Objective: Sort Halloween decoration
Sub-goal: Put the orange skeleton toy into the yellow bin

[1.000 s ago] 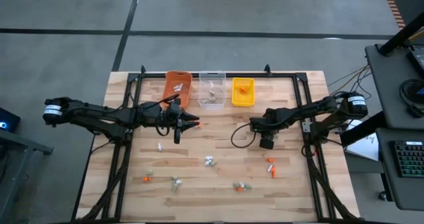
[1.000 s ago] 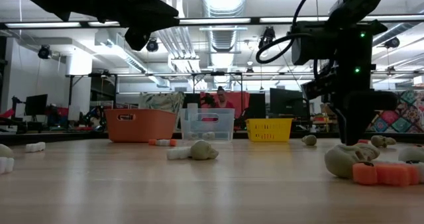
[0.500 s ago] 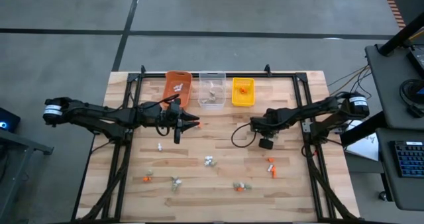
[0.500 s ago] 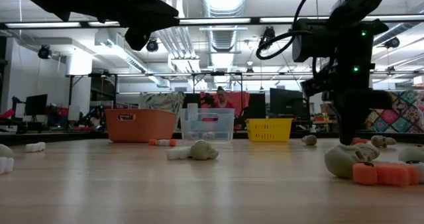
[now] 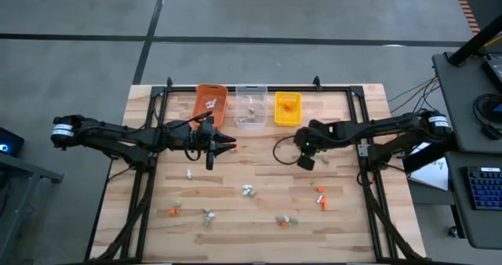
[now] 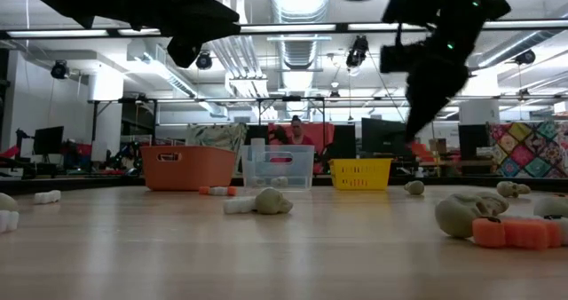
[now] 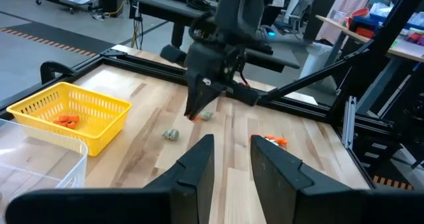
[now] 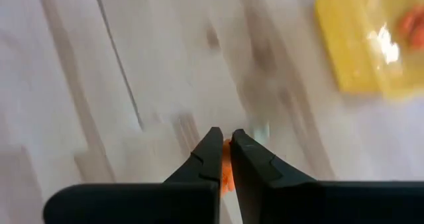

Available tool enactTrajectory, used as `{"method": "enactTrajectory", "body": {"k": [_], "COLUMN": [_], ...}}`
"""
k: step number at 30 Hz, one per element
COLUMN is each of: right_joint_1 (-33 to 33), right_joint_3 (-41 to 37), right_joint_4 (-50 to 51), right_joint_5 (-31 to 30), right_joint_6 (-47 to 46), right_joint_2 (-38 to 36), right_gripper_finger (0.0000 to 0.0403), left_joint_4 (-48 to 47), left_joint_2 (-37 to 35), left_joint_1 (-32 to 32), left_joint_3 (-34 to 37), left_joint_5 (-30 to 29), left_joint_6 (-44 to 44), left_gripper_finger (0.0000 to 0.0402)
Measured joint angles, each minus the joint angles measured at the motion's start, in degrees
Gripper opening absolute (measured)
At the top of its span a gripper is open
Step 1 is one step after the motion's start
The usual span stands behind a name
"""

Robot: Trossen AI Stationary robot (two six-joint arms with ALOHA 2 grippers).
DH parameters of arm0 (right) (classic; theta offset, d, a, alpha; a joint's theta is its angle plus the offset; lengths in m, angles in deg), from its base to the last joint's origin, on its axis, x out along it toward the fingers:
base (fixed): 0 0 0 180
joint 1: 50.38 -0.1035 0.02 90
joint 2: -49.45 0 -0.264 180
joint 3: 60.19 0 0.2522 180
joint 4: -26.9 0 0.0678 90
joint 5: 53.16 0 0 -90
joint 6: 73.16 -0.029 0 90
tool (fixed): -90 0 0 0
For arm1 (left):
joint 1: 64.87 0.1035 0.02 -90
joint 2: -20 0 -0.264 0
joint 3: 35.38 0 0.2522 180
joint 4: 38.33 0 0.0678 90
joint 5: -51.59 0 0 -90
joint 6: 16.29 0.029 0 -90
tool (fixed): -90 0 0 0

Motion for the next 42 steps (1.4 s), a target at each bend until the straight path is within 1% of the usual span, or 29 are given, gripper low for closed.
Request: {"method": "enactTrajectory", "body": {"k": [7,12,16,22,24,27,31,35,38,40,42], "right_joint_1": [4.6,10.2,15.8,23.2,24.6,25.3,25.2,24.8,23.4,21.6,19.3], "right_joint_3": [6.3,12.4,17.2,24.2,26.1,28.4,29.8,30.5,30.3,29.8,29.4], "right_joint_4": [-6.7,-7.6,-7.5,-3.8,-2.1,-0.7,-0.9,0.1,0.0,0.0,0.1], "right_joint_5": [-1.4,-4.2,-4.3,-4.1,-2.4,1.3,1.9,2.2,3.3,5.0,5.3], "right_joint_6": [6.7,13.1,16.6,20.8,21.5,21.9,22.7,22.7,22.4,22.0,21.1], "right_joint_2": [1.6,5.6,11.7,23.1,25.8,28.1,28.4,27.0,25.1,23.9,23.0], "right_gripper_finger": [0.0011,0.0011,0.0011,0.0012,0.0012,0.0012,0.0012,0.0012,0.0012,0.0012,0.0012], "left_joint_4": [0.1,0.1,0.1,-0.1,-0.1,-0.3,-0.6,-0.6,-0.6,-0.5,-0.5], "left_joint_2": [0.0,0.0,0.0,0.0,0.0,0.0,0.0,0.0,0.0,0.0,0.0], "left_joint_1": [0.0,0.0,0.0,0.0,0.0,-0.1,-0.2,-0.2,-0.5,-0.9,-1.3], "left_joint_3": [0.0,0.0,0.0,0.0,0.0,0.0,0.0,0.0,0.0,0.0,0.0], "left_joint_5": [0.0,0.0,0.0,0.0,0.0,0.0,0.1,0.1,0.1,0.1,0.1], "left_joint_6": [0.0,0.0,0.0,-0.2,-0.5,-0.6,-0.6,-0.7,-1.4,-1.8,-2.2], "left_gripper_finger": [0.0081,0.0081,0.0081,0.0081,0.0081,0.0081,0.0081,0.0081,0.0081,0.0081,0.0081]}}
